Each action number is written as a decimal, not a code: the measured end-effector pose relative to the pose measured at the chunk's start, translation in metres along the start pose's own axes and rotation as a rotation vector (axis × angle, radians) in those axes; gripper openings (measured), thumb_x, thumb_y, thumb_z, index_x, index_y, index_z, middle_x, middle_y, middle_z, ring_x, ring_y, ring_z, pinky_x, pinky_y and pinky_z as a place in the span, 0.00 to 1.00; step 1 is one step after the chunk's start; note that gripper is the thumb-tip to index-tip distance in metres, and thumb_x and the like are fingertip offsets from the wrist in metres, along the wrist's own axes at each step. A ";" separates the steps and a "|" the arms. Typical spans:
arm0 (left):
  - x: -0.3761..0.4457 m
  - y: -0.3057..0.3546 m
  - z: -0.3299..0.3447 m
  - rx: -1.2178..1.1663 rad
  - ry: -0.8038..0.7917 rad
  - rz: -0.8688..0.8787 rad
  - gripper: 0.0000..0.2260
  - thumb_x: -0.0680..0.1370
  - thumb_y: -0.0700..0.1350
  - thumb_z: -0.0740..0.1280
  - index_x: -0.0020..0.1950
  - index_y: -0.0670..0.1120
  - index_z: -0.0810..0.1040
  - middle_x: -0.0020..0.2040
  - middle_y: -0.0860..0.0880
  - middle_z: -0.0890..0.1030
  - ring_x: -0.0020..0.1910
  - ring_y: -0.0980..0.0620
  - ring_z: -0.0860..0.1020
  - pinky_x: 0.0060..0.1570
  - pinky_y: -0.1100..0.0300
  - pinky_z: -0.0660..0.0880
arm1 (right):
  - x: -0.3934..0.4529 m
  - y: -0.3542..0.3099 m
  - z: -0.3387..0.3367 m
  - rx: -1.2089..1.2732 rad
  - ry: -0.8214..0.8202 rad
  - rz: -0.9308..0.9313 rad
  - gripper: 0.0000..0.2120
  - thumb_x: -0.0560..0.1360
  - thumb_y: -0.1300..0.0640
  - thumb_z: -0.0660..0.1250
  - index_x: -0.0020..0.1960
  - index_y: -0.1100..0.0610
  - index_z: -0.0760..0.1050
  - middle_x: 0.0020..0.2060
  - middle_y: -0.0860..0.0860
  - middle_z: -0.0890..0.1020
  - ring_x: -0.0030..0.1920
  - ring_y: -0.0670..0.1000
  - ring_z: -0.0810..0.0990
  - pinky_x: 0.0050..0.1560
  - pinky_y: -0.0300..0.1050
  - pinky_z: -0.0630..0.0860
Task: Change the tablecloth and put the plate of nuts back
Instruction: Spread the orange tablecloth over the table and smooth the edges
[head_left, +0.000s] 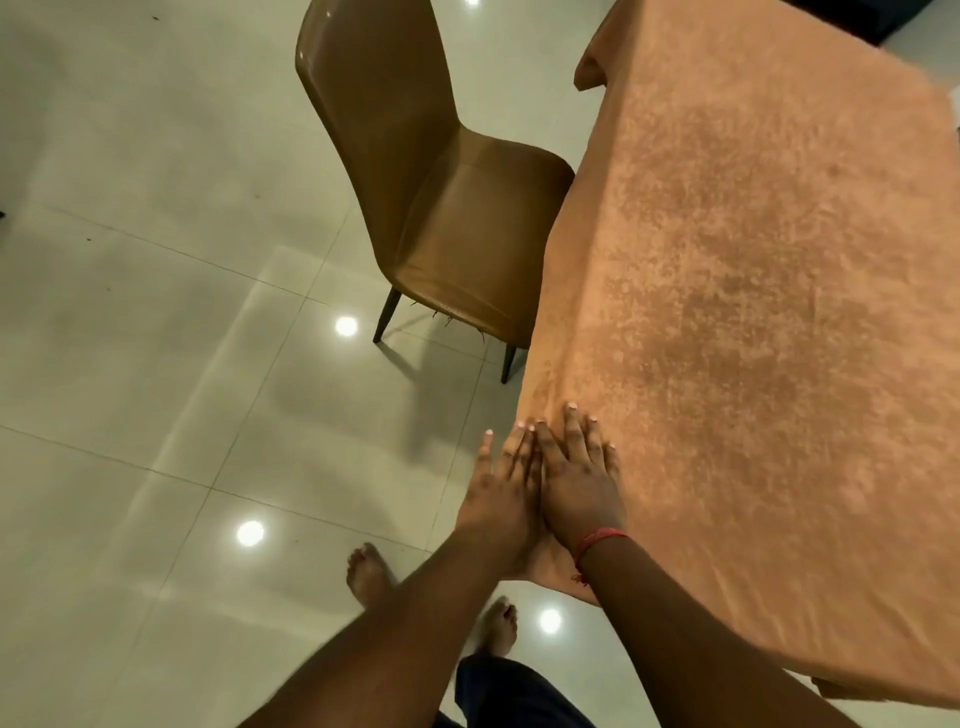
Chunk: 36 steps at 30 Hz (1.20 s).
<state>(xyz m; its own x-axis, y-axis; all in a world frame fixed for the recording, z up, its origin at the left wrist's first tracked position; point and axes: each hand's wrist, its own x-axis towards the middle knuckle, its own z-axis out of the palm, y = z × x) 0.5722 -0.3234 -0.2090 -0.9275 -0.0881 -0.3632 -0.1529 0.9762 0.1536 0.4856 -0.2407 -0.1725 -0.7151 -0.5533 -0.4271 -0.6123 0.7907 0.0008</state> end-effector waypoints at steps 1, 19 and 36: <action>-0.003 -0.001 -0.001 0.002 -0.018 -0.016 0.46 0.77 0.68 0.55 0.74 0.41 0.30 0.78 0.37 0.32 0.75 0.36 0.28 0.70 0.32 0.34 | -0.001 -0.003 -0.001 0.006 -0.006 -0.006 0.26 0.83 0.49 0.47 0.79 0.42 0.43 0.79 0.51 0.37 0.79 0.58 0.37 0.77 0.60 0.42; -0.008 0.038 -0.025 0.142 -0.063 0.104 0.40 0.79 0.69 0.41 0.79 0.43 0.34 0.79 0.43 0.35 0.78 0.44 0.33 0.77 0.44 0.40 | -0.009 0.063 0.005 0.133 0.050 0.095 0.29 0.82 0.48 0.46 0.80 0.45 0.38 0.80 0.51 0.40 0.78 0.60 0.38 0.77 0.61 0.42; -0.007 0.028 -0.049 0.195 -0.173 -0.037 0.40 0.79 0.67 0.53 0.80 0.49 0.36 0.80 0.47 0.35 0.79 0.42 0.35 0.76 0.38 0.41 | -0.017 0.108 -0.014 0.165 -0.023 -0.048 0.27 0.80 0.46 0.58 0.77 0.46 0.56 0.78 0.53 0.56 0.76 0.60 0.55 0.72 0.61 0.61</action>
<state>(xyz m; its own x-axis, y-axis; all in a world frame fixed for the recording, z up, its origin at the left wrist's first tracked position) 0.5573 -0.3054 -0.1572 -0.8477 -0.1054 -0.5199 -0.1013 0.9942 -0.0364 0.4267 -0.1497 -0.1526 -0.6770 -0.5870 -0.4439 -0.5807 0.7966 -0.1677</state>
